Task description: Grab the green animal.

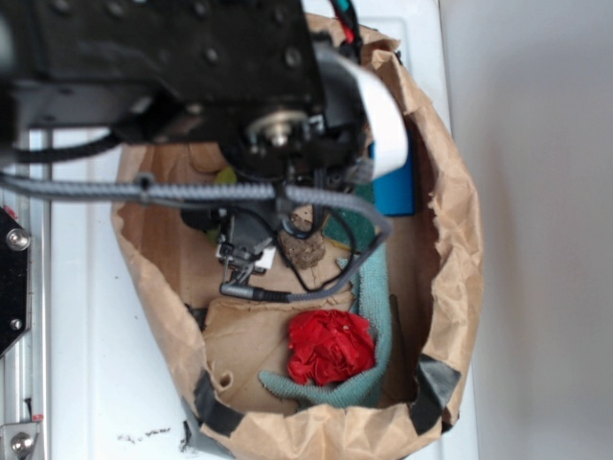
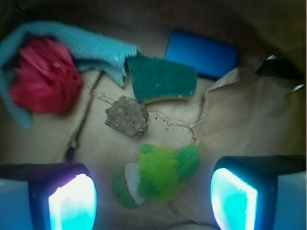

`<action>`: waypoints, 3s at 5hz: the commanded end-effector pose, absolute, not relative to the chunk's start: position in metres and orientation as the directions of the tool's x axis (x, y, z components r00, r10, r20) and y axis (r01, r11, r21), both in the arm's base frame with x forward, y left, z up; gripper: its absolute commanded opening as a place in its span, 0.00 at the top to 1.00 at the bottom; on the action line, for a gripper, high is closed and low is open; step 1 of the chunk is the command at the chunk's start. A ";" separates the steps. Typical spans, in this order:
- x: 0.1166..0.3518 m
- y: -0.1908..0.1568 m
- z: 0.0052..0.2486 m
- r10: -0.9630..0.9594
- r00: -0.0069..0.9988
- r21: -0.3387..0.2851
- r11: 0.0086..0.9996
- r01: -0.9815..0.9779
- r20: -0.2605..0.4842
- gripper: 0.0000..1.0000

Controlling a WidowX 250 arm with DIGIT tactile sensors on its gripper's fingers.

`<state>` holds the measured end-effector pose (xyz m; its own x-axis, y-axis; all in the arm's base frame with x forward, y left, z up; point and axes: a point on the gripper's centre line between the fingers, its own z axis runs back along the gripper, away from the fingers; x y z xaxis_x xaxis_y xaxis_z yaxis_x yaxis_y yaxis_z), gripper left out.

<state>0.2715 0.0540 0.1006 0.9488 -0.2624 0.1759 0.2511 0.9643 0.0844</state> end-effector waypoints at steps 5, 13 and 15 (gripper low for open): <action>0.280 0.045 0.076 -0.285 0.936 0.109 0.958 0.267 0.209 0.00; 0.264 0.026 0.033 0.098 0.980 0.087 0.990 -0.114 0.171 0.00; 0.229 0.018 0.027 0.077 0.980 0.105 0.990 -0.098 0.183 1.00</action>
<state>0.2236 0.0264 0.0204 0.9821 0.1048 0.1564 -0.1223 0.9867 0.1066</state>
